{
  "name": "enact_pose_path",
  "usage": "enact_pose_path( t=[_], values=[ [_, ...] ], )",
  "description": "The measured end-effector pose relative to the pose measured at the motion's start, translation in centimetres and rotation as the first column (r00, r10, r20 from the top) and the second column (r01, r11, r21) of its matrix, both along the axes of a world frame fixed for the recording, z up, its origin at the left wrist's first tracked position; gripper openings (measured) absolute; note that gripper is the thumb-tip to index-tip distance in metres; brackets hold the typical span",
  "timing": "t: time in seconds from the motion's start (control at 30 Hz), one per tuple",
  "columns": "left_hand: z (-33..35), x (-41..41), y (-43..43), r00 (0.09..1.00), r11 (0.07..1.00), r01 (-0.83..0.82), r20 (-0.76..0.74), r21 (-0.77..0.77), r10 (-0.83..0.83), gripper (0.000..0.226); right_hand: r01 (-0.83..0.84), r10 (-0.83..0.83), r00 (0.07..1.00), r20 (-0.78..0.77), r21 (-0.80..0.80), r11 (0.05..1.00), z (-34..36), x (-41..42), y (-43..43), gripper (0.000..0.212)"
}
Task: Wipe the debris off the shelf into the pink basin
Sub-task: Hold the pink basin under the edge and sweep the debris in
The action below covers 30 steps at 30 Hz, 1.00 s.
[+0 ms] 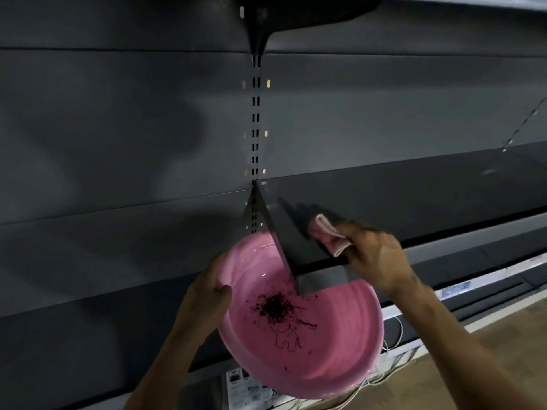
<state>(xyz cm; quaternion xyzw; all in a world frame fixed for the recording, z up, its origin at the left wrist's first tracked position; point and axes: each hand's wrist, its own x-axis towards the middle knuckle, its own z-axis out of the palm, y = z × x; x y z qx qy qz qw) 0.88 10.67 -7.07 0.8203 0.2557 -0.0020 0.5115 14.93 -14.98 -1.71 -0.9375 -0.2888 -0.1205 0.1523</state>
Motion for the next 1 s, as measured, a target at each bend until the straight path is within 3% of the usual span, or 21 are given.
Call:
enact_pose_path(
  t=[0.07, 0.2, 0.37, 0.4, 0.5, 0.6, 0.67, 0.8, 1.0],
  values=[
    [0.1, -0.4, 0.1, 1.000, 1.000, -0.002, 0.012, -0.004, 0.002, 0.070, -0.018, 0.019, 0.996, 0.084, -0.014, 1.000, -0.6, -2.0, 1.4, 0.035],
    [0.1, -1.2, 0.5, 0.999, 0.999, -0.029, 0.021, -0.017, 0.029, 0.066, -0.102, 0.099, 0.994, 0.052, 0.061, 0.993, -0.7, -5.2, 5.5, 0.033],
    [-0.2, -2.6, 2.1, 0.999, 0.999, -0.041, 0.009, 0.022, 0.040, 0.065, -0.156, 0.157, 0.976, 0.152, -0.021, 0.988, -1.8, -7.4, 9.1, 0.014],
    [-0.3, -3.0, 2.5, 0.998, 0.998, -0.054, 0.010, 0.022, 0.054, 0.065, -0.166, 0.171, 0.974, 0.146, -0.047, 0.985, -2.1, -7.8, 9.5, 0.019],
    [-0.6, -4.2, 3.6, 0.996, 0.996, -0.089, 0.015, 0.014, 0.089, 0.067, -0.219, 0.223, 0.972, 0.069, -0.064, 0.974, -3.5, -8.9, 10.7, 0.037],
    [-1.5, -5.5, 4.8, 0.993, 0.993, -0.120, 0.022, 0.003, 0.120, 0.068, -0.246, 0.247, 0.969, -0.029, 0.014, 0.969, -4.3, -9.4, 11.6, 0.026],
    [-2.3, -6.4, 5.7, 0.987, 0.987, -0.161, 0.016, -0.006, 0.161, 0.068, -0.234, 0.240, 0.968, -0.077, 0.076, 0.969, -5.2, -9.8, 11.8, 0.035],
    [-4.8, -8.4, 7.0, 0.970, 0.970, -0.243, 0.001, 0.013, 0.243, 0.067, -0.202, 0.216, 0.965, -0.150, 0.102, 0.974, -7.3, -10.4, 11.8, 0.034],
    [-8.0, -10.8, 7.6, 0.928, 0.929, -0.369, -0.040, 0.019, 0.370, 0.060, -0.110, 0.151, 0.931, -0.334, 0.139, 0.984, -11.5, -10.9, 12.3, 0.016]
  ],
)
